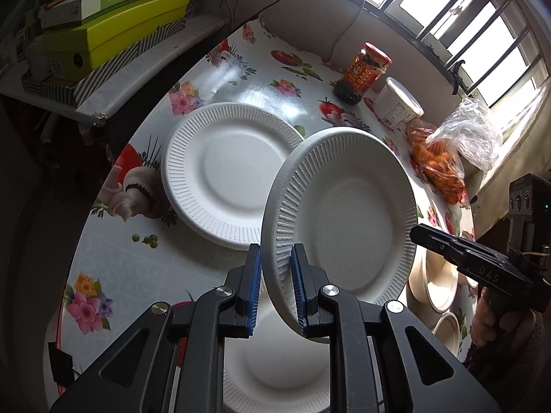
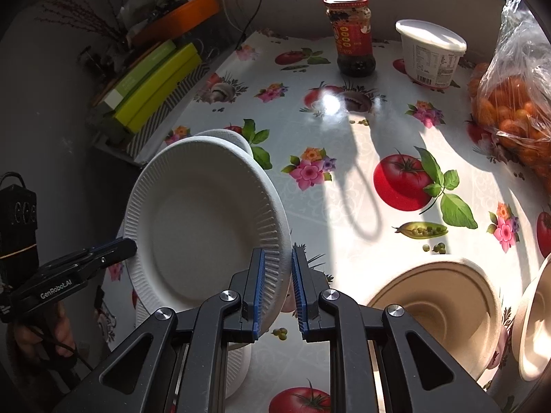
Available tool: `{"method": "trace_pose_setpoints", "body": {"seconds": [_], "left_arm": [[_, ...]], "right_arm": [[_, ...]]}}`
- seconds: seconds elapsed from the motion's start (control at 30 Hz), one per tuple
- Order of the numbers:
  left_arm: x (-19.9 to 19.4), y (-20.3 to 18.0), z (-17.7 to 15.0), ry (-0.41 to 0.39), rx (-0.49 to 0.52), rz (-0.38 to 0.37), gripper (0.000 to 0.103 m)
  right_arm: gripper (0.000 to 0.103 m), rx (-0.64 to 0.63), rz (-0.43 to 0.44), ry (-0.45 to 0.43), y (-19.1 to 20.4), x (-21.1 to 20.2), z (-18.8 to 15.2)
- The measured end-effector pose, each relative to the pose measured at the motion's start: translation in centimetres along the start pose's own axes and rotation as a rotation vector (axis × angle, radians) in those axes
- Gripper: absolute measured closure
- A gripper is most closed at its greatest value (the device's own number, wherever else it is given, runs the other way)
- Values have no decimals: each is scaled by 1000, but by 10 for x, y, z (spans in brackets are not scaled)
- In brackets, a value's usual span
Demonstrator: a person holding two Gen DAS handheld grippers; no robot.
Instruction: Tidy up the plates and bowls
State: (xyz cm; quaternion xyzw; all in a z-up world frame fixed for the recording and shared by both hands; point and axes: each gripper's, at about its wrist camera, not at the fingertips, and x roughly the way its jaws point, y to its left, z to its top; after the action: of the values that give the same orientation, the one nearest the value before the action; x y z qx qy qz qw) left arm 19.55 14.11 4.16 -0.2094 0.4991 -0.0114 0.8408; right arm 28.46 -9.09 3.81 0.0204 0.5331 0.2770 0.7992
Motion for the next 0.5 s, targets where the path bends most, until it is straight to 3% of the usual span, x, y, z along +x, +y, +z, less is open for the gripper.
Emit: {"method": "trace_pose_setpoints", "body": {"seconds": [0.5], "left_arm": [[-14,24,-41,23,-25,25,85]], "right_arm": [[87,-20,39,44,26,6,-40]]}}
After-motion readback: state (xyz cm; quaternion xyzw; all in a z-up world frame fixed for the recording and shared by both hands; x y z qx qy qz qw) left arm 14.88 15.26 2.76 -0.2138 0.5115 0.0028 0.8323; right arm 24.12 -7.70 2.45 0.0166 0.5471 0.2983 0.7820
